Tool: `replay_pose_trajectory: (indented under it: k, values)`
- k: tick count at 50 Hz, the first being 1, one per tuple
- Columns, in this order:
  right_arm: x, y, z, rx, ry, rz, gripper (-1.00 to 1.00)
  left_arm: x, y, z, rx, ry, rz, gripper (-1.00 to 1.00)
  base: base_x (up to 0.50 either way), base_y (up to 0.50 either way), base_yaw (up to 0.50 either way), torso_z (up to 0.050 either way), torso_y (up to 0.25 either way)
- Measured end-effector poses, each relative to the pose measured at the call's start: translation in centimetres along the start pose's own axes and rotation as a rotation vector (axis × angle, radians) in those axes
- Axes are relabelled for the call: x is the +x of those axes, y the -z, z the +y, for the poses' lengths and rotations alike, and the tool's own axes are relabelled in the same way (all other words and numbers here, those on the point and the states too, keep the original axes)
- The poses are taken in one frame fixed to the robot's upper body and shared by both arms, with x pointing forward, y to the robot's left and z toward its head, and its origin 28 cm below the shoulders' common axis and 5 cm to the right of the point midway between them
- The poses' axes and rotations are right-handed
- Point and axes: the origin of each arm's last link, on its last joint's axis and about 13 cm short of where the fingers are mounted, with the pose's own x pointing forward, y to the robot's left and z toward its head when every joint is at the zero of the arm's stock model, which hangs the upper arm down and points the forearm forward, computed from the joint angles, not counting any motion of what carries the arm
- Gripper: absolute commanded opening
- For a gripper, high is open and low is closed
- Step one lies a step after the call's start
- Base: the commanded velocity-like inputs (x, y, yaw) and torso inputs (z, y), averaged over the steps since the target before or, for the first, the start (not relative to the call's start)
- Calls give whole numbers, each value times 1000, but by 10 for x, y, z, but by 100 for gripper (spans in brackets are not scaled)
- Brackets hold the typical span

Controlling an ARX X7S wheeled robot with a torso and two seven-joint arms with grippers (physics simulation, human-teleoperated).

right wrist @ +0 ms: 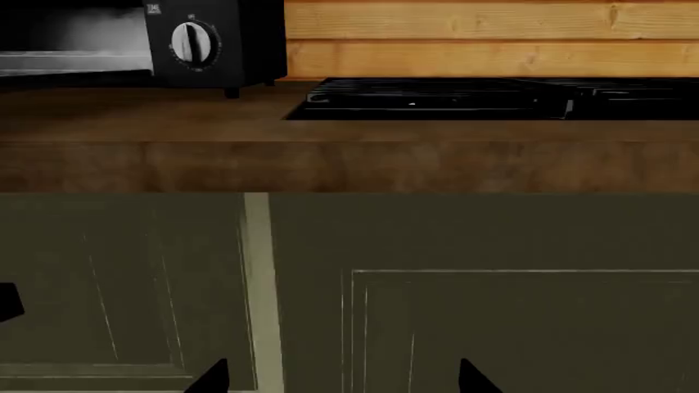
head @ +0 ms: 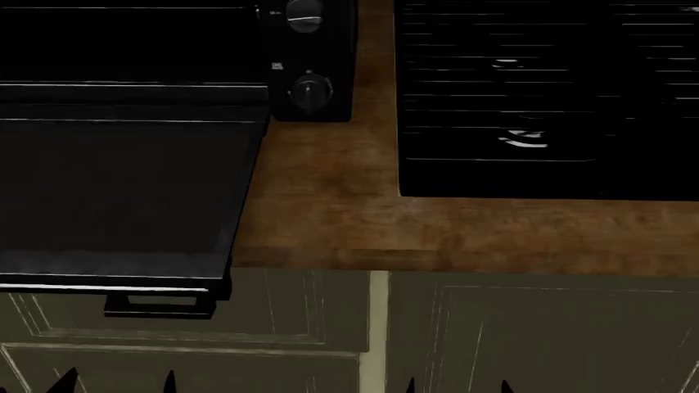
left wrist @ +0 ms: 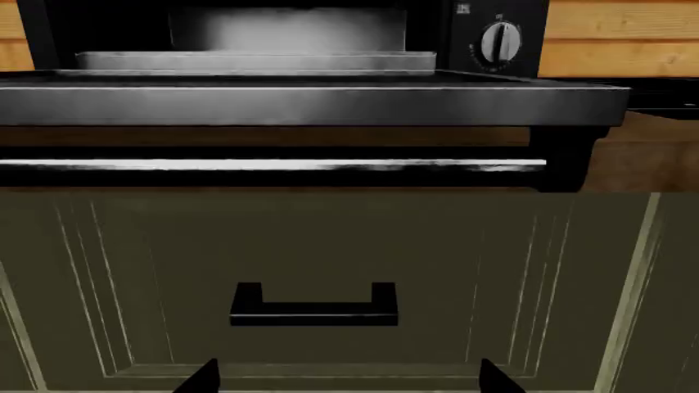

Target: Close the toaster oven door.

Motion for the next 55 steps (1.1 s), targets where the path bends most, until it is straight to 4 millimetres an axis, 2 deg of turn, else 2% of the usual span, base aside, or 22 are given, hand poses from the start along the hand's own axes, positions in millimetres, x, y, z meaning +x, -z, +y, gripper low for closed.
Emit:
replay_pose_trajectory:
  k: [8,46,50,55]
  values:
    - [0,0,0,1,-6,1,100,-1,1,1,5,2,3,100,0,0,0,0,0]
    - [-4,-12,2,20,-39,-33,100,-2,-16,-1,-6,38,-31,100,0,0,0,49,38]
    - [-2,-21,-1,7,-35,-56,100,0,-21,0,-2,34,-22,100,0,0,0,0,0]
    - [4,-51,-11,-31,-10,-128,100,5,-38,7,12,38,-19,100,0,0,0,0,0]
